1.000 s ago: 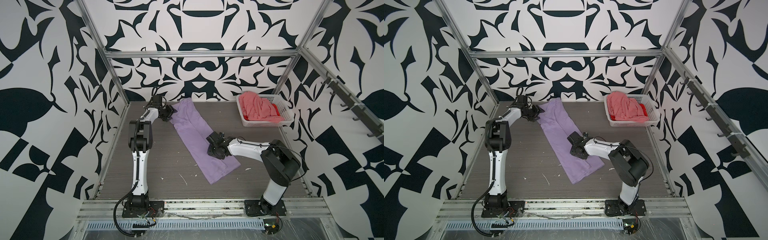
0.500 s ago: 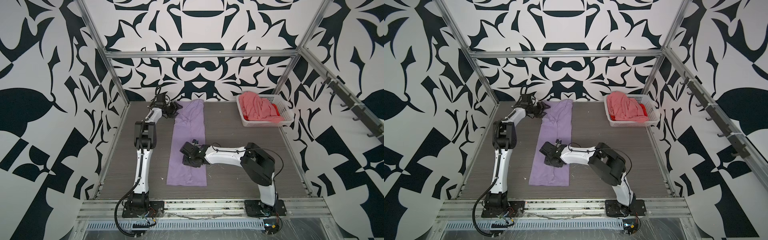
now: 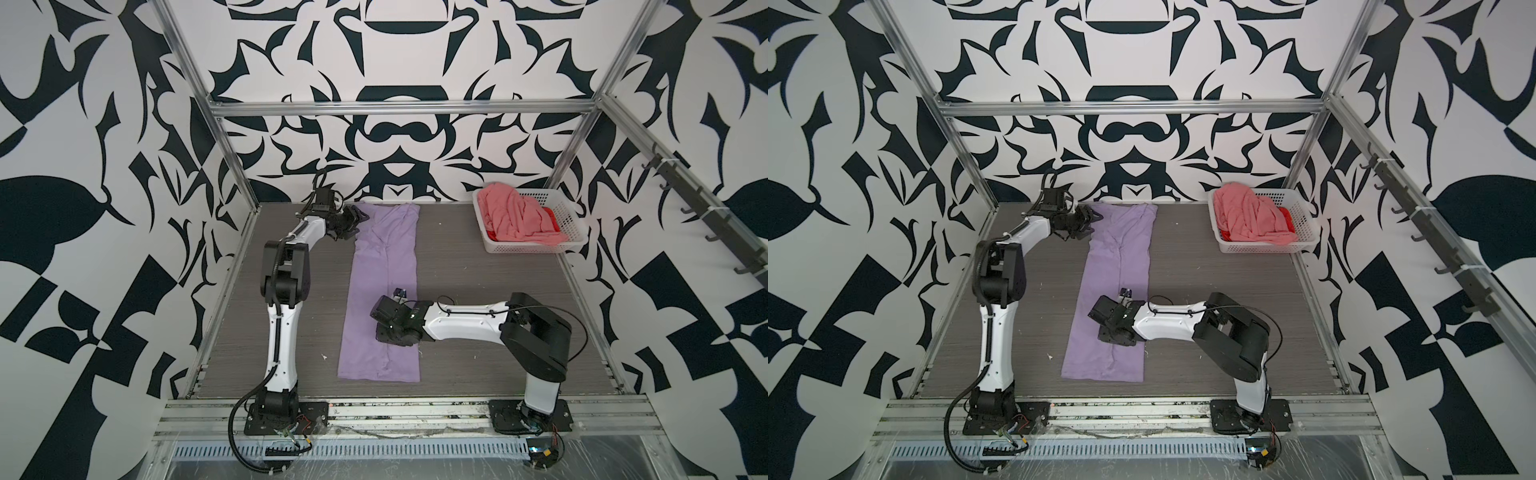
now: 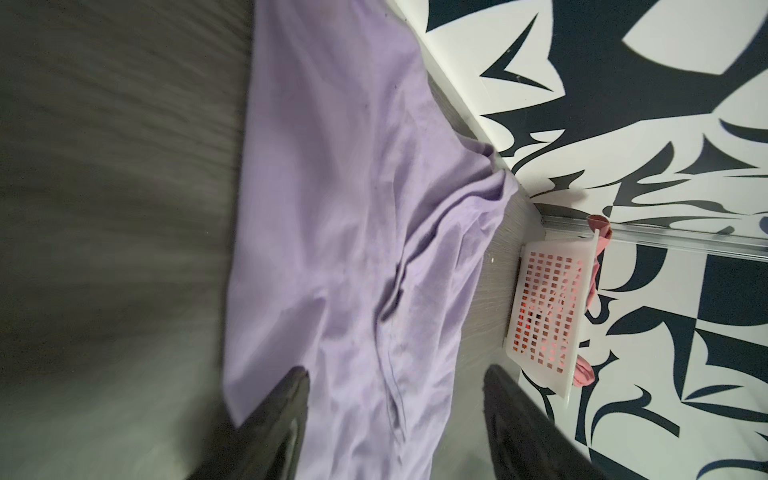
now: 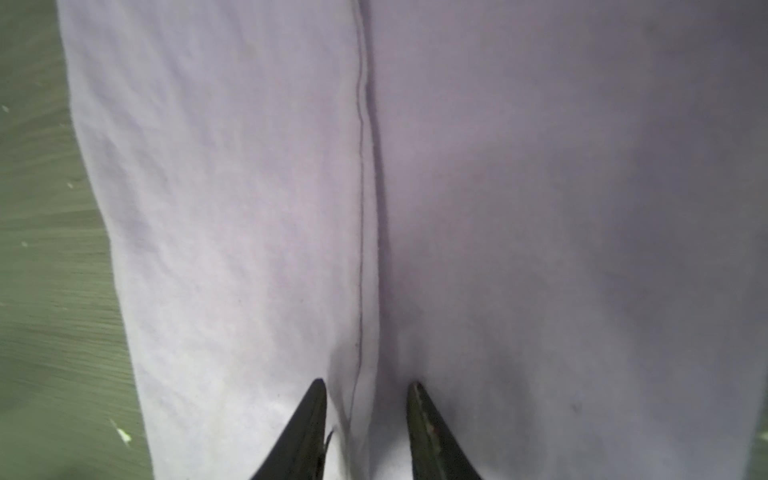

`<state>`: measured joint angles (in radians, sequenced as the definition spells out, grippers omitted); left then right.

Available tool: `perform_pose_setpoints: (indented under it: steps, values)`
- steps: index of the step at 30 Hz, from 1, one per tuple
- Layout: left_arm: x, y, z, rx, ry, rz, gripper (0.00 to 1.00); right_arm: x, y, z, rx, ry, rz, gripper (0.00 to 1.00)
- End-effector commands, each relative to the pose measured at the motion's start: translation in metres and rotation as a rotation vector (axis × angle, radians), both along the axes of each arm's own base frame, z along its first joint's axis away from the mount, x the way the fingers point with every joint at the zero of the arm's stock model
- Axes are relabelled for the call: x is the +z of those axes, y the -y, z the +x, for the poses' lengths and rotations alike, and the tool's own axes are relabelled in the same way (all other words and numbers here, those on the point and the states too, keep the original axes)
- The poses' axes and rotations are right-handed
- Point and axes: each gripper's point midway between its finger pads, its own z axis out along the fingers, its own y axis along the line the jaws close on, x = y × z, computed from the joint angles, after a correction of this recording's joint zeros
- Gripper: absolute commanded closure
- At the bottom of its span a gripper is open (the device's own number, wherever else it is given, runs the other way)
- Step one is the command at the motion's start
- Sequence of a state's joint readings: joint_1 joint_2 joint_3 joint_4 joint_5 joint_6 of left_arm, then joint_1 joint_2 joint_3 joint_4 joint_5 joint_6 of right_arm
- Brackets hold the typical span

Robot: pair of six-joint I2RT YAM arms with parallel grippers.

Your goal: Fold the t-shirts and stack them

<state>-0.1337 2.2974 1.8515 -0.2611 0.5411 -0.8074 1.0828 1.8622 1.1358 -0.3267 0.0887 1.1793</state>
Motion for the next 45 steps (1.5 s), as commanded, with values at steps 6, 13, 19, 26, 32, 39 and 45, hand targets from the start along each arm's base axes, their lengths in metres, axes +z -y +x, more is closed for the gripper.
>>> perform_pose_setpoints:
  steps: [6,13,19,26,32,39,45]
  values:
    - [0.037,-0.033,-0.079,0.013,0.014,0.123,0.30,0.005,0.022,-0.011,0.120,0.002,-0.138,0.62]
    - [0.019,-0.053,-0.170,0.104,-0.143,0.219,0.31,0.027,0.033,-0.010,0.131,0.058,-0.121,0.62]
    - [-0.003,-0.049,-0.264,0.045,-0.291,0.354,0.33,0.043,0.057,-0.017,0.082,0.109,-0.067,0.61]
    - [-0.019,-0.058,-0.366,0.087,-0.420,0.381,0.33,0.044,0.085,-0.026,-0.052,0.156,0.048,0.58]
    - [-0.032,-0.066,-0.414,0.122,-0.462,0.372,0.35,0.026,0.085,-0.043,-0.032,0.107,0.024,0.56]
    - [-0.064,-0.062,-0.457,0.069,-0.557,0.424,0.36,0.017,0.076,-0.063,-0.053,0.110,0.045,0.49]
    - [-0.080,-0.053,-0.473,0.007,-0.560,0.417,0.36,0.017,0.082,-0.072,-0.055,0.109,0.048,0.48]
